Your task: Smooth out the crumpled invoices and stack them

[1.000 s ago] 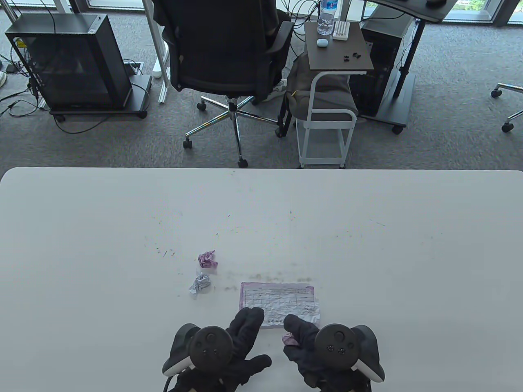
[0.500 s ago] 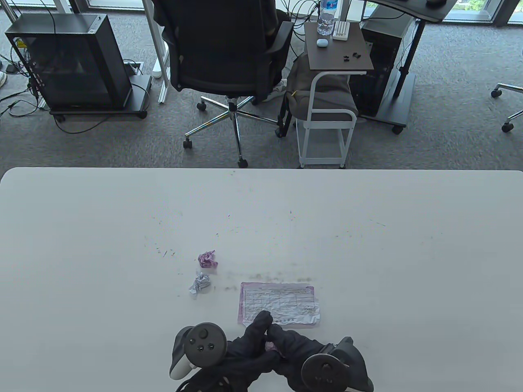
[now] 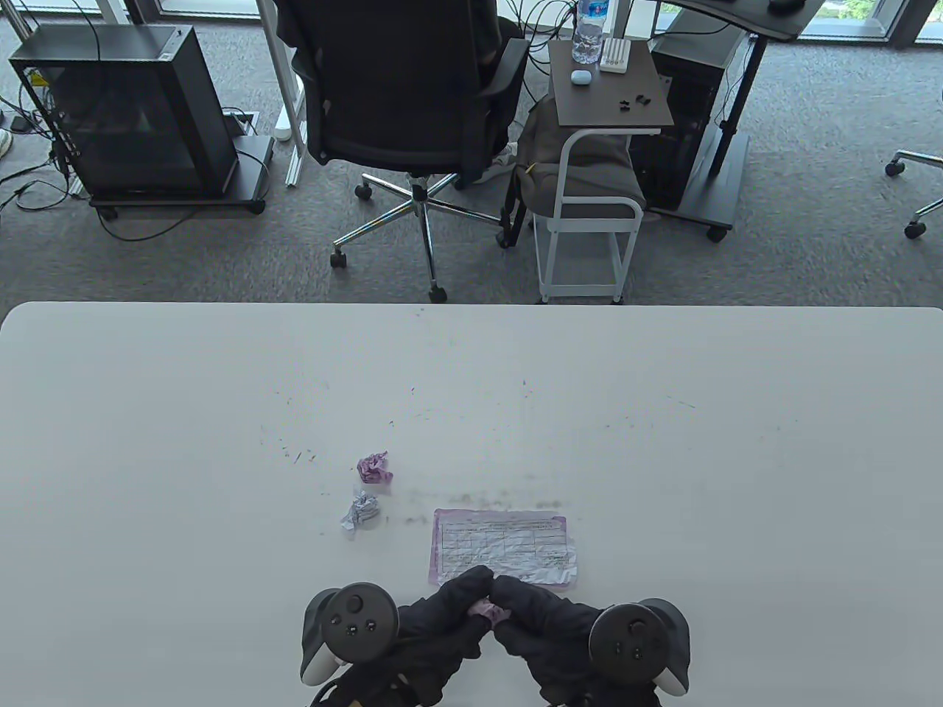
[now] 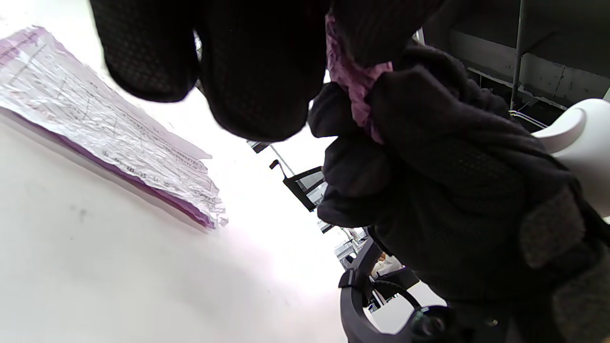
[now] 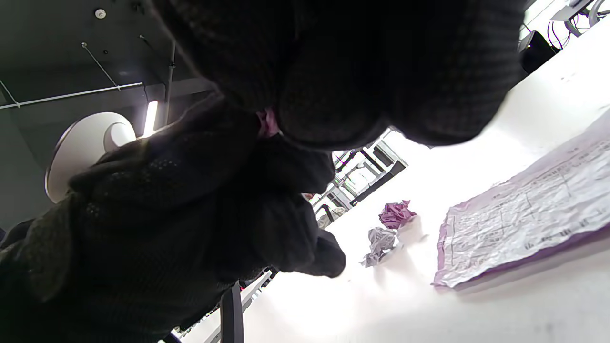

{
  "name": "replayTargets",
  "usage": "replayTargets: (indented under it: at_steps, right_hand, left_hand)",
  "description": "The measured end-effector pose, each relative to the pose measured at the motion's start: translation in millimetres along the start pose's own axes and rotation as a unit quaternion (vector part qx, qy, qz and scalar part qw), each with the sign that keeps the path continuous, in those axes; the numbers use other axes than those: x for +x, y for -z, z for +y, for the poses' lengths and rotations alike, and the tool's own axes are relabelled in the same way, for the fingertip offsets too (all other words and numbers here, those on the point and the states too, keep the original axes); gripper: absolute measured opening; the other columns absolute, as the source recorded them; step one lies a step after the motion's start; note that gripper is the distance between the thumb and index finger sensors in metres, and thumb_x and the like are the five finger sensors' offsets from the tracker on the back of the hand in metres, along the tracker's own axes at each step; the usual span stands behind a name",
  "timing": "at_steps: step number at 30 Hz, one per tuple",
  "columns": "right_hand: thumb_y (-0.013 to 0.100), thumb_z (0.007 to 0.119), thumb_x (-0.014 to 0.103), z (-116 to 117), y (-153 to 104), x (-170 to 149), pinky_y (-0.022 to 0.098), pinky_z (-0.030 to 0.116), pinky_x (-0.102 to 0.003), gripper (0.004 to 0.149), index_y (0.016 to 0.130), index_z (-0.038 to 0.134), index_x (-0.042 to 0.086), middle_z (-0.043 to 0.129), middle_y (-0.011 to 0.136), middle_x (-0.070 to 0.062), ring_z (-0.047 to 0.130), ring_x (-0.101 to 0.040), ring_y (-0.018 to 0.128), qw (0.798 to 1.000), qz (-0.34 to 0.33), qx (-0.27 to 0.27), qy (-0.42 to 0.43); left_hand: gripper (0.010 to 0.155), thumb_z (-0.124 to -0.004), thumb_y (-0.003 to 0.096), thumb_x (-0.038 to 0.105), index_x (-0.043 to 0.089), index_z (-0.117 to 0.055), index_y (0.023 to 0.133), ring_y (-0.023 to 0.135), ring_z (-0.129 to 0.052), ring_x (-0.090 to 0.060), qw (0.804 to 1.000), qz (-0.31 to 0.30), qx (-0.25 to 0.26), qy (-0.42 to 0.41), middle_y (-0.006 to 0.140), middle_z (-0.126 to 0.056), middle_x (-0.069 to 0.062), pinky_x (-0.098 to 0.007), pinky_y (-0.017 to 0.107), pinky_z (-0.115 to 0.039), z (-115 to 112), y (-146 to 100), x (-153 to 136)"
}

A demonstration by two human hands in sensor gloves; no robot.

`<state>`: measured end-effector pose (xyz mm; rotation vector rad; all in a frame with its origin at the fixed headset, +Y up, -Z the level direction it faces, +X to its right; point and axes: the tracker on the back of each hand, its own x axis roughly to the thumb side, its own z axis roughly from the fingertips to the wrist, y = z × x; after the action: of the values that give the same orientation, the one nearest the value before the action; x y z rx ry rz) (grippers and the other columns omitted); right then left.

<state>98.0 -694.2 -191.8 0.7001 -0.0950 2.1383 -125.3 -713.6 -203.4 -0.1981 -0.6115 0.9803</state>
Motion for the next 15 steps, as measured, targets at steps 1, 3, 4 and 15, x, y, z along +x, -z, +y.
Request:
replayTargets:
  at_steps: [1,3,4,15]
  right_hand:
    - [0.047,0.084,0.022,-0.9,-0.3,0.5,0.028,0.091,-0.033,0.053,0.094,0.065,0.006,0.089,0.072,-0.021,0.098,-0.018,0.043,1.000,-0.004,-0.004,-0.008]
    - [0.047,0.084,0.022,-3.4,-0.7,0.8,0.027,0.091,-0.033,0.053,0.094,0.064,0.006,0.090,0.071,-0.020,0.097,-0.017,0.041,1.000,-0.010,-0.009,-0.017]
    - [0.047,0.084,0.022,-5.6,-1.3,0.5,0.027,0.091,-0.032,0.053,0.094,0.064,0.007,0.090,0.070,-0.019,0.097,-0.017,0.041,1.000,-0.011,-0.016,-0.023]
    - [0.048,0.083,0.021,-20.1,-3.1,-7.0,0.027,0.090,-0.033,0.054,0.096,0.063,0.007,0.090,0.071,-0.018,0.097,-0.017,0.041,1.000,0.007,-0.013,0.001]
  left_hand:
    - [0.054,-0.071,0.0595,0.032,0.007,-0.058,0.106,0.057,-0.101,-0.027,1.000,0.002,0.005,0.002,0.087,-0.079,-0.017,-0.054,0.053,-0.082,0.5,-0.3,-0.7]
    - [0.053,-0.068,0.0599,0.036,0.008,-0.060,0.105,0.061,-0.101,-0.028,1.000,0.007,0.003,-0.002,0.089,-0.079,-0.017,-0.054,0.054,-0.082,0.8,0.0,-2.8]
    - [0.053,-0.066,0.0603,0.037,0.009,-0.061,0.105,0.062,-0.100,-0.028,1.000,0.011,0.001,-0.022,0.090,-0.078,-0.018,-0.054,0.054,-0.082,0.6,-0.1,-4.9]
    - [0.049,-0.067,0.0608,0.029,0.011,-0.056,0.105,0.076,-0.095,-0.032,0.990,0.015,0.000,-0.141,0.100,-0.068,-0.019,-0.056,0.059,-0.078,2.1,0.5,-10.6]
